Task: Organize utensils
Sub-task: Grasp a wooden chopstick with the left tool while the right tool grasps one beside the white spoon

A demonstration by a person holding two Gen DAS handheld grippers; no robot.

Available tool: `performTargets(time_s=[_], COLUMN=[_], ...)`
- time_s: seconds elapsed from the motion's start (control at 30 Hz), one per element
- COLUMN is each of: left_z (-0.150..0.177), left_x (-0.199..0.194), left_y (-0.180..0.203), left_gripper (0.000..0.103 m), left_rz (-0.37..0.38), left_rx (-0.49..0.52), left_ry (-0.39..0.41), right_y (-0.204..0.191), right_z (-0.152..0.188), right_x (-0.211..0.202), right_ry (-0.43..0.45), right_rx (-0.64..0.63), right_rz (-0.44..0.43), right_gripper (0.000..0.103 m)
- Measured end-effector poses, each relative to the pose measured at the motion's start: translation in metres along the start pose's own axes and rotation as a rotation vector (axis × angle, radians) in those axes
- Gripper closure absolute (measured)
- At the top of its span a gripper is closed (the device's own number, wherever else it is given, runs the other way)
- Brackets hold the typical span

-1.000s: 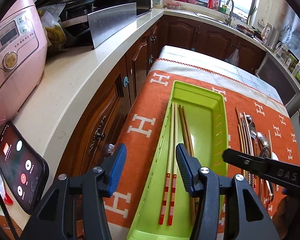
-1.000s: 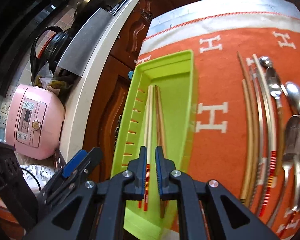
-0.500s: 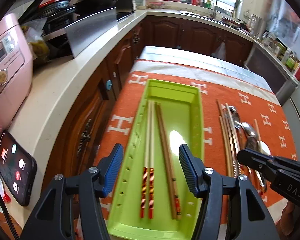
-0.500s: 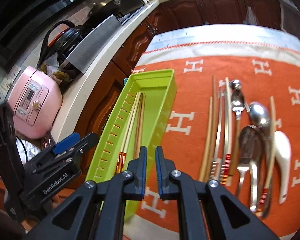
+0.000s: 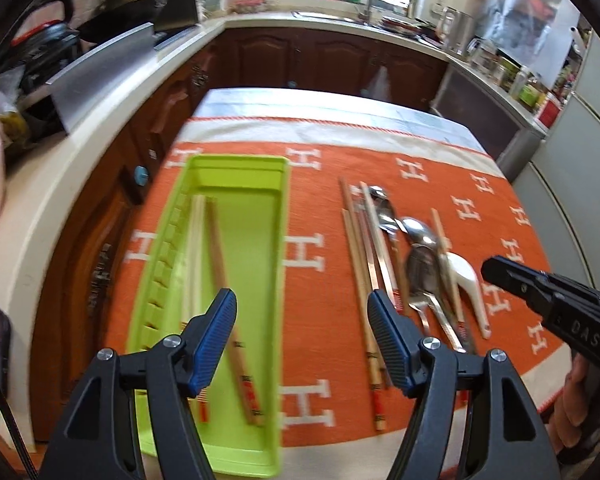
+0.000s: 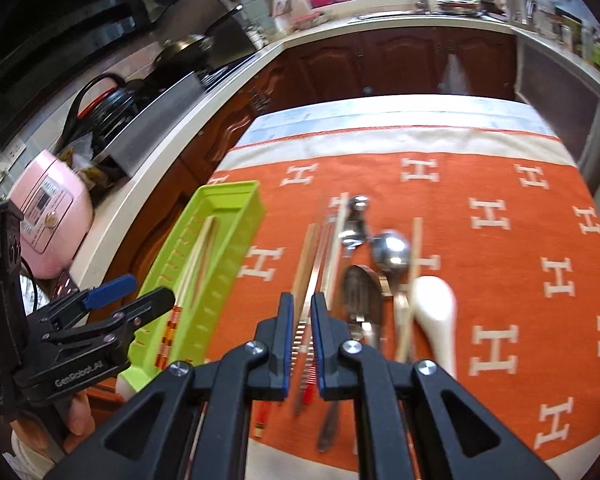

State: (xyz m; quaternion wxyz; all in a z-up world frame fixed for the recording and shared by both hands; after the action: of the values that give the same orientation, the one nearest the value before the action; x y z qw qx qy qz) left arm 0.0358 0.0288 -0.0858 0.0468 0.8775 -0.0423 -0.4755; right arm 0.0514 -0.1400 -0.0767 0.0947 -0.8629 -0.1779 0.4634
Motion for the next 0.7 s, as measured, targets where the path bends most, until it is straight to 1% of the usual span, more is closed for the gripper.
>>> performTargets(time_s=[0.07,0.13,0.2,0.23,0.3,0.33,0.43,0.47,0.5,0.6,0.7], left_z=[0.003,0.006,0.011,0.013,0.018,0.021,0.026,0.028,0.030,0.033,0.035], left_x=[0.006,0.011,0.018,0.023,0.032,0.035,0.049,0.054,0.058,0.069,0.078], left_y=[0.011,0.019,0.028,0.033,0.039,0.042,0.047,0.047,0.048,0.050,0.050], left_gripper=[0.037,0.043,0.054,0.056,0.065,0.067,0.078,0.083,0.087,0.091,0.093], left_rz=[0.033,0.047,0.055,0.058,0.068,0.074,0.086,0.087,0.085,0.075,0.062], left_rx=[0.003,0.012,0.031,0.037,0.042,0.040,0.032,0.030,0.029,0.024,0.021], left_ry=[-0.024,-0.041,-0.065,-0.079,-0.113,-0.126,-0.170,-0.184,-0.195,-0.219,-0.234], right_y=[0.012,0.021,0.029,0.032,0.040,0.043,0.054,0.056,0.059,0.065,0.066], right_z=[0.001,0.002,0.005,0.007,0.010,0.012,0.017,0.019,0.020,0.020,0.020], right_x=[-0.004,-0.008,-0.009,-0.009,-0.009,-0.008,-0.007,-0.007,-0.006,-0.004,-0.002], right_ry=[0.014,0.023,0.026,0.027,0.022,0.020,0.015,0.013,0.009,0.006,0.008], right_rx=[0.011,0.022,0.038,0.046,0.063,0.069,0.083,0.088,0.098,0.125,0.125], right_rz=[0.017,0.026,0.025,0.022,0.017,0.015,0.012,0.009,0.003,-0.017,-0.025], right_gripper=[0.095,0.095,0.095,0.095,0.095,0.095,0.095,0.095,0.095,0.095,0.095])
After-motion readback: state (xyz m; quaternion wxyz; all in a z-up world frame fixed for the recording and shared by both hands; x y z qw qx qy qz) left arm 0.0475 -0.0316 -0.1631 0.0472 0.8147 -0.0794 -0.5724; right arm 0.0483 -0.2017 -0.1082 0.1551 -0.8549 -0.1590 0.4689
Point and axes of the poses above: each gripper's, at about its wrist camera, not at the fingertips, and x roughly the way its jaws point, y to its right, z to its underside, the point moved 6 cm from there along x, roughly the way its jaws point, and after that the axes turned 1 degree about -x, right-handed, at the moved point
